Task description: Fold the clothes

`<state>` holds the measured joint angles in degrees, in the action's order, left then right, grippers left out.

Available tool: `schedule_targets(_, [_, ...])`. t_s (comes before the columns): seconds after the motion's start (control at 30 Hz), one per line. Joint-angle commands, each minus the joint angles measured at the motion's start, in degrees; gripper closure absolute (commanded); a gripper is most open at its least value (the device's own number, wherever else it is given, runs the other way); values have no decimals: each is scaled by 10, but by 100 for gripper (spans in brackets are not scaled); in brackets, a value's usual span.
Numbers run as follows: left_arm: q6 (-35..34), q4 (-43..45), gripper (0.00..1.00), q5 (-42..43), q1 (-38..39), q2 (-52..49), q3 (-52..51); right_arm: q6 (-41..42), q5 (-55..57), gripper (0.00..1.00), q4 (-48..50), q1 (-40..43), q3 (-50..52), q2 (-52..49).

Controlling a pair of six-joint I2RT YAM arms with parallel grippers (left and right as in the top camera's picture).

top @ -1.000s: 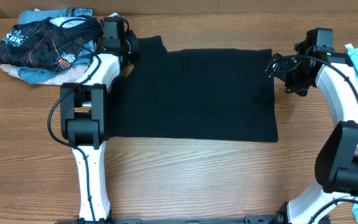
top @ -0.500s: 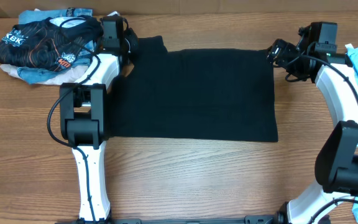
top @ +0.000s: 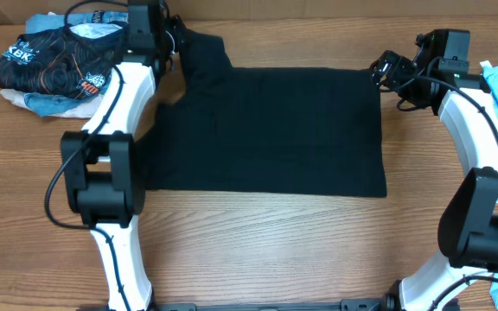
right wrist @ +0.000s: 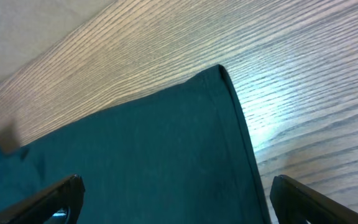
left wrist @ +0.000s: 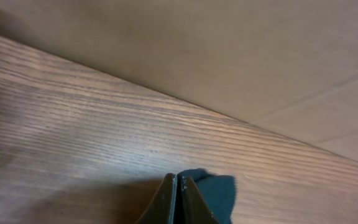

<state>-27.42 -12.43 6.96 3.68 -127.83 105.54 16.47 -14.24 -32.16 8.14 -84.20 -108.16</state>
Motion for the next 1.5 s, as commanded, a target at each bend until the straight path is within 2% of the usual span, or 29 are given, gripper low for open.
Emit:
schedule_targets(0.0, [20,-23,96,6,3,36,10,1,-4,0,7,-2,3,-15])
schedule_targets(0.23, [26,-93,96,10,3,65,10,18,-12,0,31,-2,3,-62])
schedule_targets(0.37, [37,-129,96,40,5,71,10,18,-20,0,47,-2,3,-77])
schedule_targets(0.57, [44,-130,96,72,5,76,10,18,-23,0,68,-2,3,-80])
schedule_targets(0.77, [87,-130,96,90,5,110,10,18,-24,0,69,-2,3,-80])
schedule_targets(0.83, [99,-141,96,69,5,124,10,18,-24,0,70,-2,3,-80])
schedule_targets(1.0, [118,-192,96,-60,13,153,10,31,-26,0,74,-2,3,-94])
schedule_targets(1.47, [120,-221,96,-120,17,156,10,50,-52,0,128,-5,2,-115])
